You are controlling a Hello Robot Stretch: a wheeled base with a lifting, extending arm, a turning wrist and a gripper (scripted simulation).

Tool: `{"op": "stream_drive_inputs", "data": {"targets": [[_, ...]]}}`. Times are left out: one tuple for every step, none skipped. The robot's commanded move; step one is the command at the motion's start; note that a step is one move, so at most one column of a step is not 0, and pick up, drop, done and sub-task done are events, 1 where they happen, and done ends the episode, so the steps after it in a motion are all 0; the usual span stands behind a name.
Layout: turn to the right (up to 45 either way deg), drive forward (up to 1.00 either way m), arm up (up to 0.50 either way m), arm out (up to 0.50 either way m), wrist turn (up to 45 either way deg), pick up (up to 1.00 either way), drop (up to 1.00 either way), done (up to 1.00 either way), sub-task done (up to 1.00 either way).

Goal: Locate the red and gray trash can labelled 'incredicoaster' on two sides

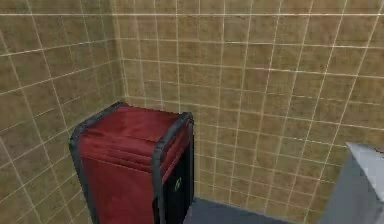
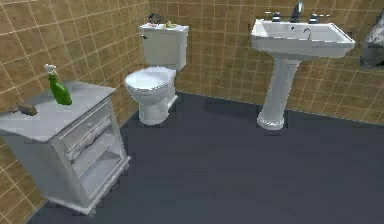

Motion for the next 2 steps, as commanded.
{"op": "stream_drive_inputs", "data": {"targets": [[-15.0,0.0,0.0,0.0,0.0,0.0,0.0,0.0,0.0],[0.0,0.0,0.0,0.0,0.0,0.0,0.0,1.0,0.0]]}}
